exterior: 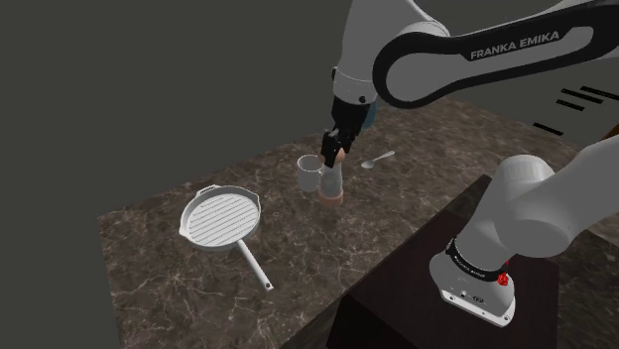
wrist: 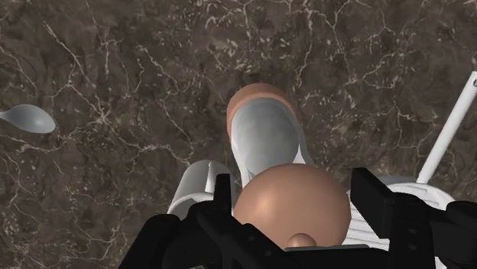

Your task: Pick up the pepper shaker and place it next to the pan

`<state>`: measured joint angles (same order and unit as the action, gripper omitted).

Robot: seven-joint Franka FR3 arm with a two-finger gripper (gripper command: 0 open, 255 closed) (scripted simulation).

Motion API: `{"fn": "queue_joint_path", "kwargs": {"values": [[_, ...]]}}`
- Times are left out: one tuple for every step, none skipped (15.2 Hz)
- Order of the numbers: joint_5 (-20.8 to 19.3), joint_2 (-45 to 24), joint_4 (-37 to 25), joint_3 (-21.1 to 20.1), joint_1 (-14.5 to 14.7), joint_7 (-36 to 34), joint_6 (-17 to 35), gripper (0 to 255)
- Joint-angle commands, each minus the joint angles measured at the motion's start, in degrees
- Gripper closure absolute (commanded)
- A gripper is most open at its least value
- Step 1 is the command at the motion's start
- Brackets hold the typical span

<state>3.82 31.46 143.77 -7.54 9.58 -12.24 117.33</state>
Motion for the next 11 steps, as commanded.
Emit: {"fn": "queue_joint_path", "kwargs": {"values": [[0.1,-0.4,1.5,-0.1,0.0,0.0,1.9,255],[0.1,-0.6,2.1,-0.1,0.0,0.0,2.8,255],[0.1,-0.9,2.7,-0.2,0.0,0.0,3.6,255],[0.1,-1.2,3.3,-0.2,0.0,0.0,4.5,255],[0.1,-1.5,3.9,-0.3,0.0,0.0,5.3,255],[0.2,-1.8,4.4,-0.3,0.0,0.0,6.2,255],[0.2,-2.1,5.0,-0.4,0.0,0.0,7.1,255],[0.2,-2.4,5.5,-0.5,0.0,0.0,8.0,255],[0.2,-2.8,6.1,-0.5,0.0,0.0,8.9,255],[0.2,-3.2,6.6,-0.6,0.0,-0.1,9.8,255],[0.3,-3.8,7.4,-0.7,0.0,-0.1,11.3,255]]}}
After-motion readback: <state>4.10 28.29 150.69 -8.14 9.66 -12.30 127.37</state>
